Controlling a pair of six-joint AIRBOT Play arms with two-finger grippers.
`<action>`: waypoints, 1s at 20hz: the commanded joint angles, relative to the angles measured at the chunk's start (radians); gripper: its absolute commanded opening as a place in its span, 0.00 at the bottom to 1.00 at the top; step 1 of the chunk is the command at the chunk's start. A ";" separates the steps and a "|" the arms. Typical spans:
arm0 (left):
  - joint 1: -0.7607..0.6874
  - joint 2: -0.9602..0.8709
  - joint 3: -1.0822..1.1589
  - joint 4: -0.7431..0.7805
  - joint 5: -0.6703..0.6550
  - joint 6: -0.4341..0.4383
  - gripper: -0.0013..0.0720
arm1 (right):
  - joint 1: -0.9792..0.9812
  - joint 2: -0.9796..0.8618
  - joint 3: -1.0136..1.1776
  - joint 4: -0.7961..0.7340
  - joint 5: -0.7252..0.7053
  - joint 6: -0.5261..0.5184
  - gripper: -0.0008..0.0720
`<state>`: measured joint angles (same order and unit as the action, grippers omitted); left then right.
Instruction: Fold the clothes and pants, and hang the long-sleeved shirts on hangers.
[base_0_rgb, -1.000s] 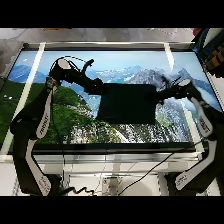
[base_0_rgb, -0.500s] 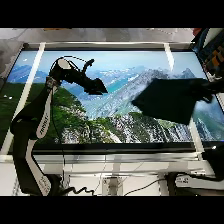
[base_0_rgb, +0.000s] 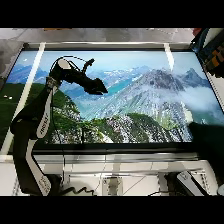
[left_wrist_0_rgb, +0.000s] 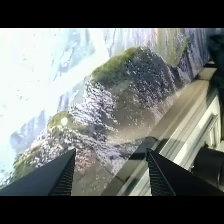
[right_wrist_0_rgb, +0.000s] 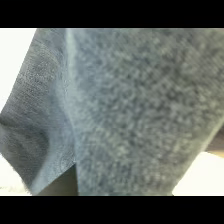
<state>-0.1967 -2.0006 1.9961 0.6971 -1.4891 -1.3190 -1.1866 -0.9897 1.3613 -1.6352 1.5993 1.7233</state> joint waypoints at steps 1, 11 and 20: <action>-0.001 0.000 0.001 -0.002 0.014 0.017 0.67 | -0.331 0.075 -0.013 0.031 -0.013 -0.015 0.03; 0.000 0.000 0.001 -0.002 0.037 0.045 0.67 | -0.415 0.114 -0.058 -0.047 -0.079 0.019 0.83; 0.000 -0.013 0.000 0.012 0.038 0.044 0.67 | -0.371 0.073 -0.058 0.414 -0.240 0.036 0.82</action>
<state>-0.1967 -2.0068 1.9961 0.7036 -1.4517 -1.2751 -1.5871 -0.8928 1.3037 -1.4368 1.4090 1.7584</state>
